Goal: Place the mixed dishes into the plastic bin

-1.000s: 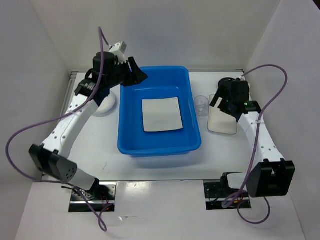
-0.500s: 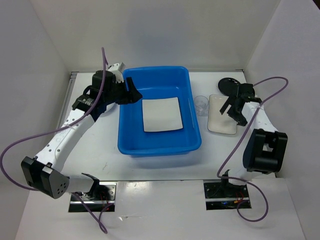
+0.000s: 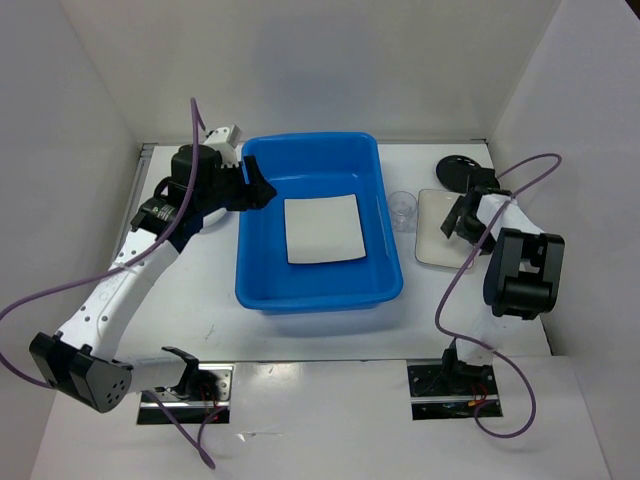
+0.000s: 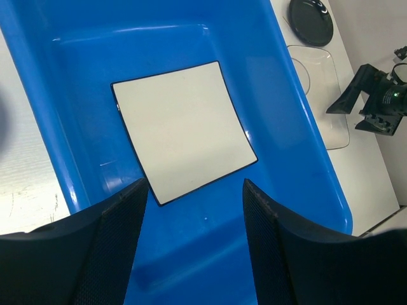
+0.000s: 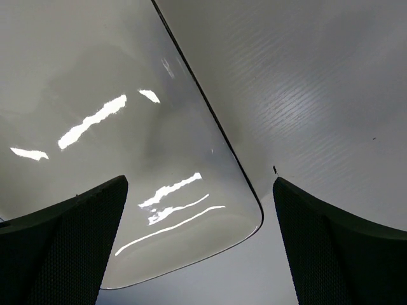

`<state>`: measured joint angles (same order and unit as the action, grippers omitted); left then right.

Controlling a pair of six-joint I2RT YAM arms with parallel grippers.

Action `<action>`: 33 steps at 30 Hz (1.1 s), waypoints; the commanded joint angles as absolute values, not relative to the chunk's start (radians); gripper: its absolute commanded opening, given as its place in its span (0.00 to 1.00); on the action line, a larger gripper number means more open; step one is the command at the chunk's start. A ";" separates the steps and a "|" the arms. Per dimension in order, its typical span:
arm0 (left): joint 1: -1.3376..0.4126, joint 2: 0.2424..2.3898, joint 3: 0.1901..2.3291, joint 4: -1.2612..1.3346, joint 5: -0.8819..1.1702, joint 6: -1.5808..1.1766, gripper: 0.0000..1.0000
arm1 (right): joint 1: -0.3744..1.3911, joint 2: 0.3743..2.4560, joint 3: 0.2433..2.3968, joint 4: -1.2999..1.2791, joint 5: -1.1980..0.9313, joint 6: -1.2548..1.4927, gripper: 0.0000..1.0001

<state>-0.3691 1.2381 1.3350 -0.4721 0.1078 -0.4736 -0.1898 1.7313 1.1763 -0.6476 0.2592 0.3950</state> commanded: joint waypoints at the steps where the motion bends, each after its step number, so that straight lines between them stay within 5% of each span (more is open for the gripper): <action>1: -0.370 1.218 1.319 -0.459 0.100 -0.453 0.69 | -0.213 1.752 1.232 -0.624 0.313 0.379 1.00; 33: -0.370 1.275 1.310 -0.440 0.118 -0.443 0.70 | -0.297 1.785 1.051 -0.450 -0.273 0.360 0.99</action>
<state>-0.3691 1.2758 1.3106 -0.4770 0.1043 -0.4694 -0.2596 1.7729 1.0889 -0.4858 -0.1764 0.3447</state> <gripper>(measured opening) 0.698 0.990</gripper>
